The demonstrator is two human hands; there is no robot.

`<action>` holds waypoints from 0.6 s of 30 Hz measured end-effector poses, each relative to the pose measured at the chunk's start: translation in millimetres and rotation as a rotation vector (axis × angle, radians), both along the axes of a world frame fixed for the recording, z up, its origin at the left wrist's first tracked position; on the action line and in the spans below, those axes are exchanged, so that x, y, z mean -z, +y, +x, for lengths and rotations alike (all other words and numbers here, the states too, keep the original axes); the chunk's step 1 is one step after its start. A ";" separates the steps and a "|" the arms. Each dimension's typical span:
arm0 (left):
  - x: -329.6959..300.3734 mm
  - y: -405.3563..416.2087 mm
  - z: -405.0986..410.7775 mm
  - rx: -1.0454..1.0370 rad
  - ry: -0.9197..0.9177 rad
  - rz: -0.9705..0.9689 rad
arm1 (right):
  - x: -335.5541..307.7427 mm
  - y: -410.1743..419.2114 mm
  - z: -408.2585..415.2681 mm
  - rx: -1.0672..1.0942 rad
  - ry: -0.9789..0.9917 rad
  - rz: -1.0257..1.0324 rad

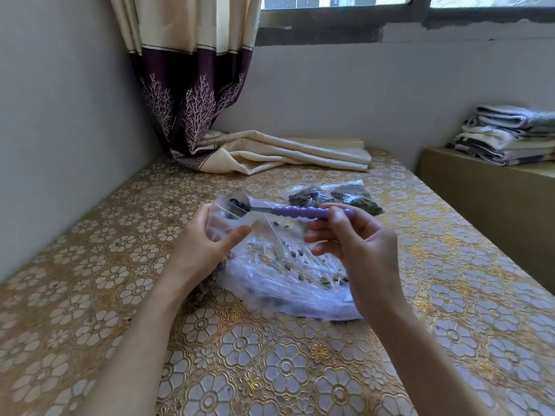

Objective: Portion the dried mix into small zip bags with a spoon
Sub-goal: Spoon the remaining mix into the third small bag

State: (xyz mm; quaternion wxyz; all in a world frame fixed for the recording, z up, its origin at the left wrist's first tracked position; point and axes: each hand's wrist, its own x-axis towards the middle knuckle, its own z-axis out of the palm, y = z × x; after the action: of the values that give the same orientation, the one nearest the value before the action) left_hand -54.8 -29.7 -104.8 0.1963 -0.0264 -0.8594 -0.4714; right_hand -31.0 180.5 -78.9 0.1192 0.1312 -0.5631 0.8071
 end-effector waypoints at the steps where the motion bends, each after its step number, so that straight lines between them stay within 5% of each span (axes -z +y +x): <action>1: 0.1 0.0 0.4 0.009 0.004 0.024 | 0.6 -1.6 0.8 -0.022 0.016 0.021; 10: -1.6 -0.7 0.5 0.003 0.000 0.049 | 4.1 0.1 -1.4 -0.112 0.073 0.034; 18: -4.0 0.4 2.4 0.001 0.021 0.032 | 9.0 24.1 -18.4 0.121 -0.115 -0.207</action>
State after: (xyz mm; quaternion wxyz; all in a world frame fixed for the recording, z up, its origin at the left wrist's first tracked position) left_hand -52.4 -29.3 -100.7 0.2055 -0.0286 -0.8496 -0.4849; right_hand -49.4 204.5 -87.9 0.1479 0.0374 -0.4895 0.8586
